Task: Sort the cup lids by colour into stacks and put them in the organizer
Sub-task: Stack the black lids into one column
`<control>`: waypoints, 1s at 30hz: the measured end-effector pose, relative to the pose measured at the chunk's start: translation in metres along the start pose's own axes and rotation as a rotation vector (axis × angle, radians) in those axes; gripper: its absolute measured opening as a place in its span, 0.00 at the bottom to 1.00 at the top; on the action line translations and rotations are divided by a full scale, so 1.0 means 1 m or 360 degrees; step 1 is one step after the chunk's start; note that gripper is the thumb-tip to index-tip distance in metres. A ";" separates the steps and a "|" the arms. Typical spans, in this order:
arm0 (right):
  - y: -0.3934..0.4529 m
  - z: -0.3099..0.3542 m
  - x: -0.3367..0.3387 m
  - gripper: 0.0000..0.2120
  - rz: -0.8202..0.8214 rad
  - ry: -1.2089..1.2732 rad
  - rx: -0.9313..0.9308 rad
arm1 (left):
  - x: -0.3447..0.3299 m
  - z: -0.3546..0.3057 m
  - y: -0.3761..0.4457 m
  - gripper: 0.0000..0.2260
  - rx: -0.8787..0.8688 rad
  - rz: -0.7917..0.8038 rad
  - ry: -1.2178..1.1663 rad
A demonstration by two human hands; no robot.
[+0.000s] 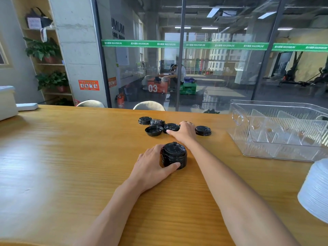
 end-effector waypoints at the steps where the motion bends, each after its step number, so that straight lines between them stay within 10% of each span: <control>1: 0.001 0.000 -0.001 0.37 0.0001 -0.0006 -0.0011 | 0.000 0.001 0.000 0.37 -0.0003 -0.0010 0.0002; 30: -0.046 -0.012 0.056 0.28 0.0029 0.0480 0.0102 | 0.005 -0.002 -0.001 0.38 0.0017 0.0008 -0.0134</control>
Point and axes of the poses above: each hand's wrist, its own y-axis towards the middle knuckle, its own x-axis out of the back of the hand, z = x × y, the point moved 8 cm from there along y, towards the middle knuckle, and after that the axes turned 7 degrees about -y, right-handed, at the moved point
